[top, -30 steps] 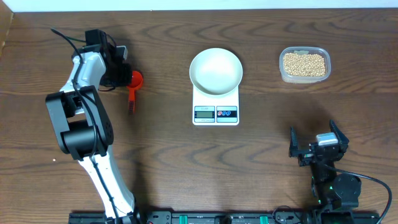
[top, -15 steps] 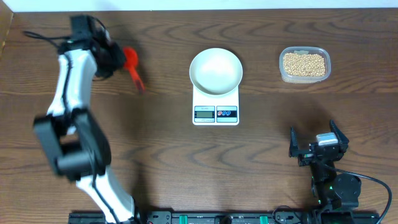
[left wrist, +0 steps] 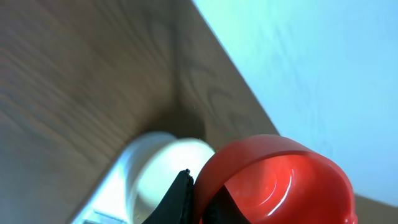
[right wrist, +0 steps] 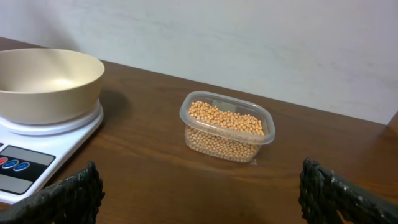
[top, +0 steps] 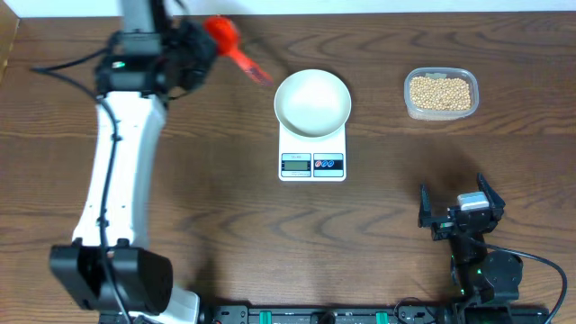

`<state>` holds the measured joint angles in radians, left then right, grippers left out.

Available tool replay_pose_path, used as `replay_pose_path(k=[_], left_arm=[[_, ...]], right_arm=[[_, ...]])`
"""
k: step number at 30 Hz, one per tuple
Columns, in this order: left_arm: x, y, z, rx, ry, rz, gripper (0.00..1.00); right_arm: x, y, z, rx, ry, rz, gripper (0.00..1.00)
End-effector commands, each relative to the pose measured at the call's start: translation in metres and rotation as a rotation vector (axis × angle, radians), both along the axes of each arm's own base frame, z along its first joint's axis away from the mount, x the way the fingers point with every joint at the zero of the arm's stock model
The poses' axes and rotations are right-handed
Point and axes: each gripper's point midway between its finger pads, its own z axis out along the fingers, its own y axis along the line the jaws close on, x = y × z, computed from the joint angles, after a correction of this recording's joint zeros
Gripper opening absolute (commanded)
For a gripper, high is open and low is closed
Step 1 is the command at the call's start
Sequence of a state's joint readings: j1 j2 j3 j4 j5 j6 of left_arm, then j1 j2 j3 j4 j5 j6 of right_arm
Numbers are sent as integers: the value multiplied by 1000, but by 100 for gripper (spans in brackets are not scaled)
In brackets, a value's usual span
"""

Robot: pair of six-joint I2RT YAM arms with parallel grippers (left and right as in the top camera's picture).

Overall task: Scoop item into bowl and weigh 50g on scale
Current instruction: 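Lift the red scoop with the left gripper over the bowl, then reach the right gripper to the scoop and grasp its handle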

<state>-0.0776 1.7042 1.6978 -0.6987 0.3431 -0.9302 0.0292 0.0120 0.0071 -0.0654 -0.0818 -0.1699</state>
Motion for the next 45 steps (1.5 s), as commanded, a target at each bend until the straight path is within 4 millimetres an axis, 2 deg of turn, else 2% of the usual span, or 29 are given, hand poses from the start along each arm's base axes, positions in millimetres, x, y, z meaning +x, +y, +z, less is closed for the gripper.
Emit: replay_pose_path(k=[1,6,9,11,12,14,18,25,30,36,41,45], left_arm=[[-4,-35,-12,-83,69,7,7],[-9,-79,-14,-89,57,-80,7],[-11,-98,-13,-88,42,-118,7],[-11,-107,-12,-86,30,-140,7],[-12,-111,-12,-86,24,-149,7],[-11,-116,-10,-88,12,-161,7],[-9,-119,-7,-87,-11,-173,7],[-7,-120,-5,-89,-21,-173,7],[-2,-123,-3,-95,-44,-178,7],[11,-129,3,-117,-99,-175,7],[12,-130,0,-160,-67,-133,7],[11,-133,0,-192,-42,-108,7]], right_arm=[[-1,3,0,1,-2,12,99],[0,-3,-1,-57,-5,-18,99],[0,-7,0,-59,-6,-38,99],[1,-4,12,-41,-54,-21,99],[0,4,19,-32,-85,24,99],[-6,29,34,-32,-148,168,99],[-20,59,63,-39,-265,357,99],[-17,71,108,-15,-248,434,99],[1,92,148,-6,-183,578,99],[43,120,180,125,62,784,99],[86,127,183,232,318,819,99],[105,136,182,324,417,878,99]])
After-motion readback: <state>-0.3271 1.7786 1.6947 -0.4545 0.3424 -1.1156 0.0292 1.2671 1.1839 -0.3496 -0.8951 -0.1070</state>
